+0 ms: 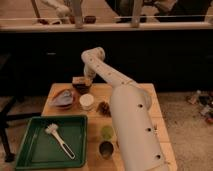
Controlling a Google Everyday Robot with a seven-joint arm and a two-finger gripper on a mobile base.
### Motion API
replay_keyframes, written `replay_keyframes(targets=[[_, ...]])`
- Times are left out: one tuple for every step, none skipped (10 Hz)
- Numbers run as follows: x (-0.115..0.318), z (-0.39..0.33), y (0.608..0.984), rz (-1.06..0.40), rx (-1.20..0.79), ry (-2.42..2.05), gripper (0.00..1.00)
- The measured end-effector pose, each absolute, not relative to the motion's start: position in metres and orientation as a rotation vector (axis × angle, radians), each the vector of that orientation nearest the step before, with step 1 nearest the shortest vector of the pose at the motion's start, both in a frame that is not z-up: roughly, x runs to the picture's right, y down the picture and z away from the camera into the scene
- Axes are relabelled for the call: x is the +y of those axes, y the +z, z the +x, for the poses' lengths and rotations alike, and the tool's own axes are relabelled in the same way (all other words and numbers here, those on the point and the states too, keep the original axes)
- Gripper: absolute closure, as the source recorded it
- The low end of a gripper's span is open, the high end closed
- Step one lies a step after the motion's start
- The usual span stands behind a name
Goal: Wipe purple bowl with eraser
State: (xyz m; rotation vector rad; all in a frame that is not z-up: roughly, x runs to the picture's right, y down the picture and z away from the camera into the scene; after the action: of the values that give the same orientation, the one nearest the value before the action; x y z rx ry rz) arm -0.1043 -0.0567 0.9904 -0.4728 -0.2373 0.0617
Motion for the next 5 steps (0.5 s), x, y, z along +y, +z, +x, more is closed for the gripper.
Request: replay_keyframes(targets=[[-0.0505, -0.1008, 0.9972, -0.488, -0.233, 0.067, 1.0], [-0.0477, -0.101, 0.9996, -0.499, -0.233, 0.068, 1.0], [-0.0456, -0.1002, 1.0009, -0.507, -0.23, 0.068, 1.0], [-0.0435, -0.0966, 1.0014, -0.515, -0.222, 0.068, 1.0], [-0.0426, -0.0949, 0.9992, -0.521, -0.216, 0.063, 1.0]])
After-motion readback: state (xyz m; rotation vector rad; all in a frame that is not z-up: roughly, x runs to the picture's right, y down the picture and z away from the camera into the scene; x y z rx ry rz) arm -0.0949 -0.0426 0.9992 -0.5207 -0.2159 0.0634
